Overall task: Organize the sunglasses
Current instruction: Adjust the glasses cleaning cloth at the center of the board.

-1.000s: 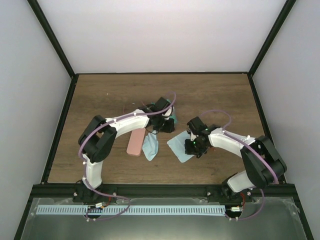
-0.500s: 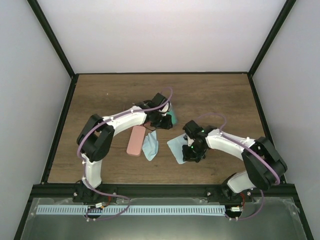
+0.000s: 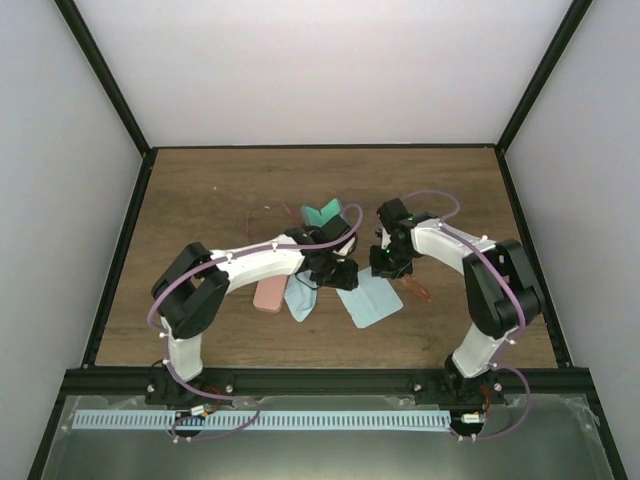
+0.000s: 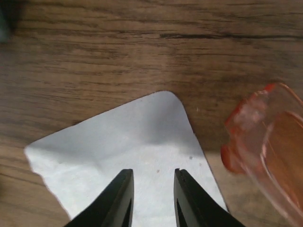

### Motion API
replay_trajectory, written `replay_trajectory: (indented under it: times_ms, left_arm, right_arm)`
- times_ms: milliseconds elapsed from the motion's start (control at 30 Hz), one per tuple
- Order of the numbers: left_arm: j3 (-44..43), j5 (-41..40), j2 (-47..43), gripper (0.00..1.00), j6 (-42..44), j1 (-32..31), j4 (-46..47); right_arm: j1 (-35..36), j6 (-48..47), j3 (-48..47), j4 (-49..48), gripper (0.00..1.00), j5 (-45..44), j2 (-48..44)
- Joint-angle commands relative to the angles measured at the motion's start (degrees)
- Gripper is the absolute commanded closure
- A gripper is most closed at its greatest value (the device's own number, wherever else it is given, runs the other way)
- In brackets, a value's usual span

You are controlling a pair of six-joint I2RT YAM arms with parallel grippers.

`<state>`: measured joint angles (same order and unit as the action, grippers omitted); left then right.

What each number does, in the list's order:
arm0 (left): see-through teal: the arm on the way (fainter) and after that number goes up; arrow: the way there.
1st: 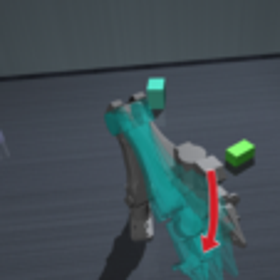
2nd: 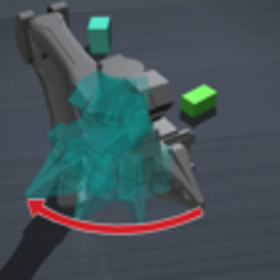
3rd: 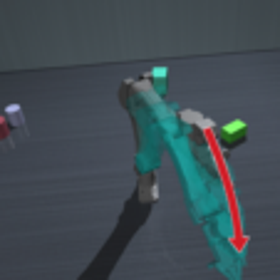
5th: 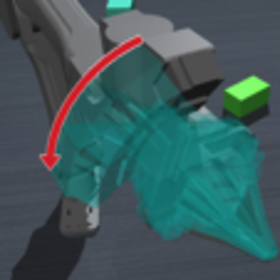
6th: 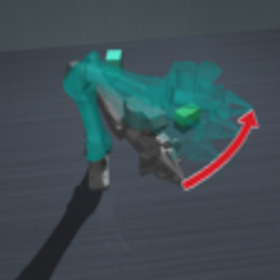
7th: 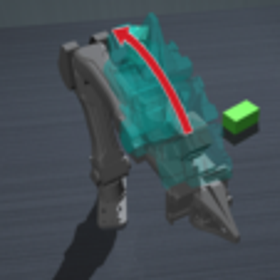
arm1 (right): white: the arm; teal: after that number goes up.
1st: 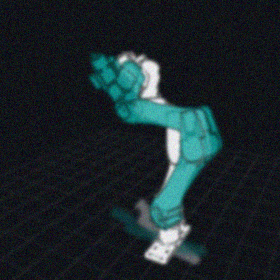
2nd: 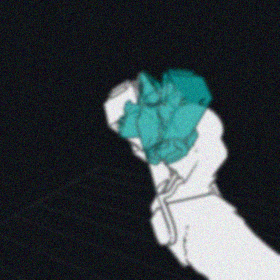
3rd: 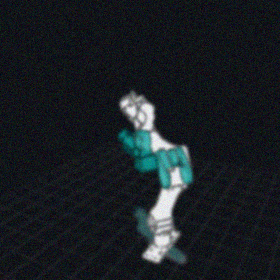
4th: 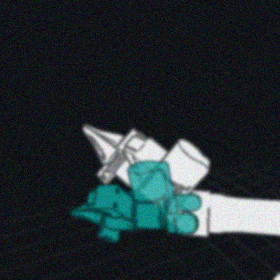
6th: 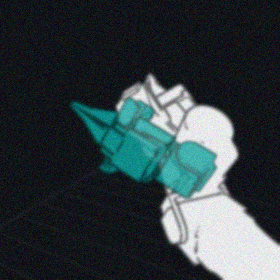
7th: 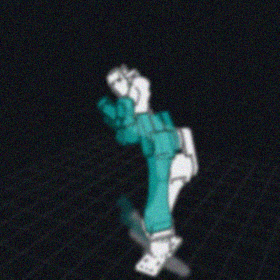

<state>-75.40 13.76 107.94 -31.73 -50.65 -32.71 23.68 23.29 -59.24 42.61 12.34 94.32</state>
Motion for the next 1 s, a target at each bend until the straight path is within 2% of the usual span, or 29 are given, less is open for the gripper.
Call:
replay_trajectory:
  times_ms: [0, 200, 300, 600, 967]
  left_arm:
    - [0.2, -1.3, 2.4, 0.53, -1.7, 0.0, 0.0]
    - [1.2, -2.1, 6.7, 0.76, -0.7, 0.3, 0.3]
    - [1.2, -1.7, 9.0, 0.86, 0.4, 0.3, 0.5]
    - [0.4, -4.1, 12.4, 0.88, 1.7, 2.5, -1.3]
    - [1.1, -6.6, 13.0, 0.86, 7.1, 8.7, -3.4]
  right_arm:
    - [-0.9, -2.2, -3.6, -2.1, 0.78, 1.5, 3.7]
    - [-1.0, -2.1, -4.8, -3.9, 0.97, 6.2, 5.0]
    - [-1.0, -2.4, -4.0, -4.3, 0.99, 6.4, 5.2]
    - [-1.2, -1.1, 1.8, -8.0, 0.99, 6.7, 6.4]
    - [-1.3, 1.1, 2.6, -6.5, 0.99, 7.0, 5.1]
